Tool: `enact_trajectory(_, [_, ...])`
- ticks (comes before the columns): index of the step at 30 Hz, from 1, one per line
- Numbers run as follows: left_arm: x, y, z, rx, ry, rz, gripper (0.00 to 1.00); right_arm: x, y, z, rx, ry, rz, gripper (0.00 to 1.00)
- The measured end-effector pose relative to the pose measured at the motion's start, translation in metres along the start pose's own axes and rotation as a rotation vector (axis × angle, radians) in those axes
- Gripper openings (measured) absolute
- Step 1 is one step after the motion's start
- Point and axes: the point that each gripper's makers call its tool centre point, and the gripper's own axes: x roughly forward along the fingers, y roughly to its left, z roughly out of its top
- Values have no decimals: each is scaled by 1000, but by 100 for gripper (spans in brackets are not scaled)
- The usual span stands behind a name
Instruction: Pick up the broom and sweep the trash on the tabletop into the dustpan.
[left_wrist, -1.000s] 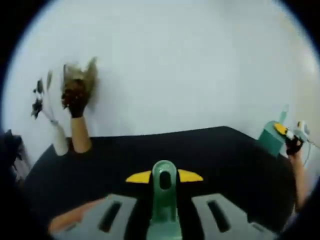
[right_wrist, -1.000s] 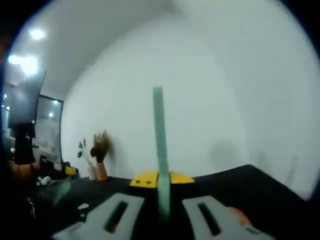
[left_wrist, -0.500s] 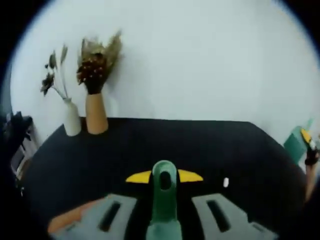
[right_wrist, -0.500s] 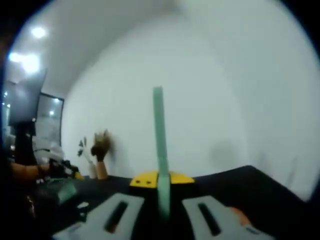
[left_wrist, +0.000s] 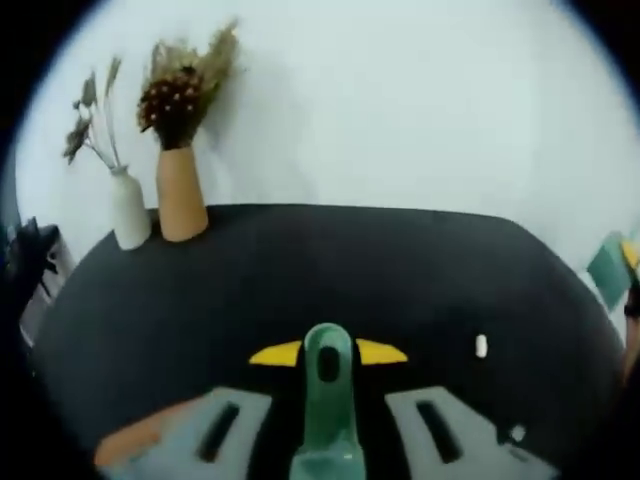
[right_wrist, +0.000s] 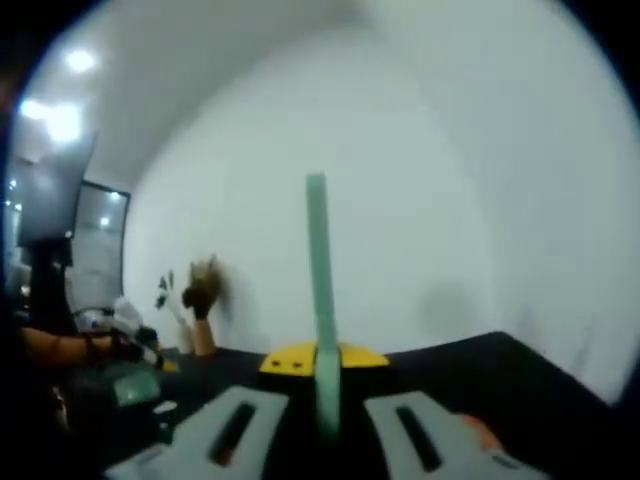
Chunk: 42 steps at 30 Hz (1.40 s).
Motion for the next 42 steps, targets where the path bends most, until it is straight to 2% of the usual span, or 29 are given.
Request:
enact_trajectory(2, [-1, 1, -2, 1, 7, 1, 24, 0, 1, 0, 1, -1, 1, 4])
enact_trajectory(4, [-4, 1, 1, -5, -10, -17, 26, 0, 1, 0, -1, -1, 2, 4])
enact_trajectory(9, [-17, 2, 11, -17, -49, -98, 32, -1, 2, -1, -2, -2, -1, 4])
enact_trajectory(12, [-25, 9, 9, -7, -29, -126, 32, -2, 2, -1, 2, -4, -1, 4])
enact_trajectory(14, [-31, 18, 8, 8, -29, -126, 32, -2, 3, -2, 0, -3, 0, 4])
enact_trajectory(16, [-40, 22, 6, 47, -28, -165, 32, -2, 4, -2, -3, -2, 1, 4])
enact_trajectory(17, [-44, 25, 5, 50, -25, -165, 32, -2, 5, -2, -5, -1, 2, 4])
enact_trajectory(19, [-50, 25, 1, 108, -15, -209, 32, -2, 6, -3, -7, -1, 2, 4])
enact_trajectory(20, [-52, 28, -2, 121, 0, -209, 33, -3, 6, -3, -7, -1, 2, 4])
enact_trajectory(21, [-54, 31, -7, 166, 12, -217, 33, -3, 6, -3, -7, -1, 1, 4])
enact_trajectory(24, [-55, 42, -12, 164, 25, -184, 32, -3, 6, -3, -7, -1, -1, 4])
enact_trajectory(27, [-56, 50, -22, 149, 49, -178, 31, -3, 6, -4, -8, 1, -3, 4])
enact_trajectory(34, [-50, 49, -44, 224, 94, -196, 28, -4, 8, -7, -10, 5, -3, 4])
enact_trajectory(37, [-48, 47, -49, 218, 108, -210, 28, -4, 8, -7, -10, 5, -4, 4])
enact_trajectory(42, [-45, 46, -56, 223, 124, -209, 22, -5, 9, -7, -10, 4, -2, 4])
